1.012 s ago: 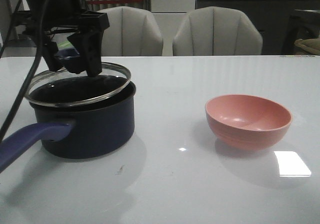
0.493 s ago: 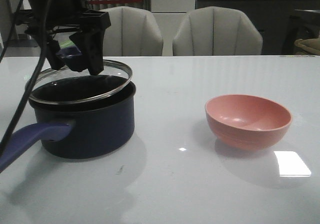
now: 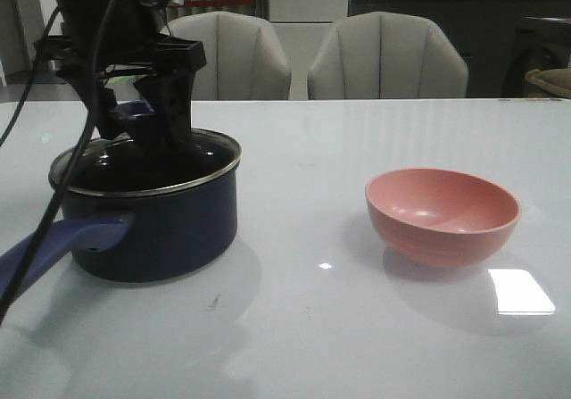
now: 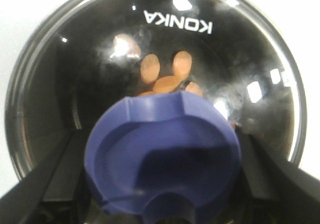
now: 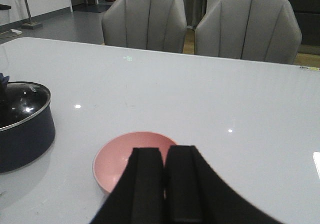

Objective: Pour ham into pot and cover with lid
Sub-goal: 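Lower the lid onto the pot rim with the left gripper, then release the knob and raise the left gripper away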

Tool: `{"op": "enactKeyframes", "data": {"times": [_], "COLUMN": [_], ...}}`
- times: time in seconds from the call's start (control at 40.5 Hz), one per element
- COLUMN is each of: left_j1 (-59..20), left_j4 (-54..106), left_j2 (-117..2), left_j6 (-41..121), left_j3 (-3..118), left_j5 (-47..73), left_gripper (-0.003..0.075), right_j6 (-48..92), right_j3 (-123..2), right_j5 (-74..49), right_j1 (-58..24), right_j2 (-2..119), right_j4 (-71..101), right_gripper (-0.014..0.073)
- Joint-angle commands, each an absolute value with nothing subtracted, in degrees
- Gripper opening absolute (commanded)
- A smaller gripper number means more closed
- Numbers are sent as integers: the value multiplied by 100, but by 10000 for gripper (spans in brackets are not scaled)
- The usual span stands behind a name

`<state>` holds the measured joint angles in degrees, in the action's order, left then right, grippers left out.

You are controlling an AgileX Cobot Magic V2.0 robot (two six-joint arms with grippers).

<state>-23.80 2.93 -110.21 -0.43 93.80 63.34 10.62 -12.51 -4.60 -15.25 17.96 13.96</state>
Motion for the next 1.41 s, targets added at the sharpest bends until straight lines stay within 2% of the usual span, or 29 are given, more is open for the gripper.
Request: {"op": "enactKeyframes", "data": {"times": [0.0,0.074,0.148,0.345,0.395,0.642,1.036,1.184,1.382], "left_j1": [-2400,-2400,-2400,-2400,-2400,-2400,-2400,-2400,-2400], "left_j4": [344,344,344,344,344,338,338,253,0], "left_j2": [-10816,-10816,-10816,-10816,-10816,-10729,-9660,-9130,-8134], "left_j6": [-62,-62,-62,-62,-62,-62,-62,-55,-55], "left_j3": [9516,9516,9516,9516,9516,9956,9978,9574,8433], "left_j5": [6337,6337,6348,6348,6373,6453,6299,6019,5580], "left_gripper": [262,273,321,600,630,637,637,637,637], "right_j6": [1113,1113,1113,1113,1113,1113,1113,1113,1113], "right_j3": [-1416,-1416,-1416,-1416,-1416,-1416,-1416,-1416,-1416], "right_j5": [0,0,0,0,0,0,0,0,0], "right_j1": [-1532,-1532,-1532,-1532,-1532,-1532,-1532,-1532,-1532], "right_j2": [1821,1821,1821,1821,1821,1821,1821,1821,1821], "right_j4": [1390,1390,1390,1390,1390,1390,1390,1390,1390], "right_gripper": [147,147,147,147,147,147,147,147,147]}}
